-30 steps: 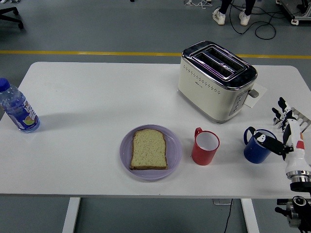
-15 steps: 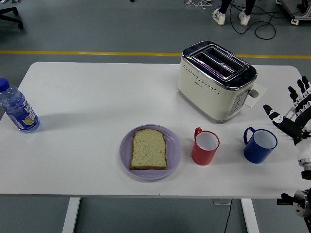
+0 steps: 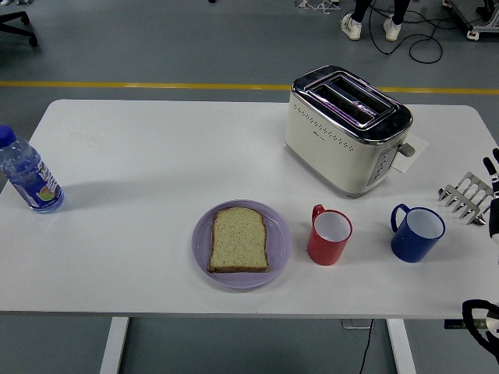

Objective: Pick up the cup,pour liquid into bread,place the cup on the desk

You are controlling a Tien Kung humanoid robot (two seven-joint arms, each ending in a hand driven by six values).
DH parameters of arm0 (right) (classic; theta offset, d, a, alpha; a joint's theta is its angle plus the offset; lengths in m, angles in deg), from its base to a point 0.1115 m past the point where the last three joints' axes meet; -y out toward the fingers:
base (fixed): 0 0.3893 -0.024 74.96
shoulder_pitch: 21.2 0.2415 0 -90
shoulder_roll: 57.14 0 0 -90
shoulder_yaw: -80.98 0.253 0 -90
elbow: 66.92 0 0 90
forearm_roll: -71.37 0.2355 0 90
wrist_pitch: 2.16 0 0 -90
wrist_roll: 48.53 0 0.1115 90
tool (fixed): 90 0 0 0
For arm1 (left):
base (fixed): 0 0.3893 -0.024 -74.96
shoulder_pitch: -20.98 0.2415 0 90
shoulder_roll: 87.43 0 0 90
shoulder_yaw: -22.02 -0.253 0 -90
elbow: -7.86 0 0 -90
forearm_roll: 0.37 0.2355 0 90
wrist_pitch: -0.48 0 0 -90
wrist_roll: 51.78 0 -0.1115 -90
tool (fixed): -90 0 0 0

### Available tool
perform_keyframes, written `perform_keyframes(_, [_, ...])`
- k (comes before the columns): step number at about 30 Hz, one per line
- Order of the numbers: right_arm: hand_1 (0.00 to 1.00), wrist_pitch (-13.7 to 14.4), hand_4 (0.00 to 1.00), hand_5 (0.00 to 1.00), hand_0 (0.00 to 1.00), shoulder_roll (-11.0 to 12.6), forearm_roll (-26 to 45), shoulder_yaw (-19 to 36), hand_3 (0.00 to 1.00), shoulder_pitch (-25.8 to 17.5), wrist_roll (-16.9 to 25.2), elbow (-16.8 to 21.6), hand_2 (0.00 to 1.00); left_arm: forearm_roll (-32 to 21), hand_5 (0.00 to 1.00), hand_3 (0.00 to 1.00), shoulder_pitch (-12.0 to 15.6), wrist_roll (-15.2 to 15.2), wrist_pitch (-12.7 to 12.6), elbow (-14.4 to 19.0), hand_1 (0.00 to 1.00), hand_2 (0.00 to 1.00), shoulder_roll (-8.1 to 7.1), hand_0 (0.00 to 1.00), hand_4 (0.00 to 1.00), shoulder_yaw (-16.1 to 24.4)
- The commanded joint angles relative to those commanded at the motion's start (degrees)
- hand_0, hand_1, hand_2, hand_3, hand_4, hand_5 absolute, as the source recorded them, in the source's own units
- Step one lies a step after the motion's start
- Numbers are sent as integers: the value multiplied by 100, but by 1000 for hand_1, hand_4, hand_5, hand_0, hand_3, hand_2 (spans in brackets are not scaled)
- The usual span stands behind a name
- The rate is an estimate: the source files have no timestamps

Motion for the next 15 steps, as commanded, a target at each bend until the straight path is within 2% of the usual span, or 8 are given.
perform_keyframes(1, [594,-30,687,332,687,-2,91,30,607,0,-82,-12,640,2,859,503,-1,0,0,0,641,650,0,634,240,1])
perform_keyframes(6, [594,-390,687,332,687,-34,109,369,607,3,-885,-166,640,-10,859,503,-1,0,1,0,641,650,1,634,240,3])
perform_keyframes(7, [593,-438,677,475,683,-36,75,419,617,4,-1015,-204,645,-10,859,504,-2,0,0,0,641,651,1,633,240,1])
perform_keyframes(12, [593,-619,677,475,683,-70,-60,618,617,22,-1396,-352,645,-14,859,504,-4,-2,-1,0,641,651,-1,633,240,4])
perform_keyframes(15, [602,-662,681,476,692,-72,-126,671,621,35,-1483,-408,652,-9,858,503,-10,-2,-1,1,641,651,-4,635,241,15])
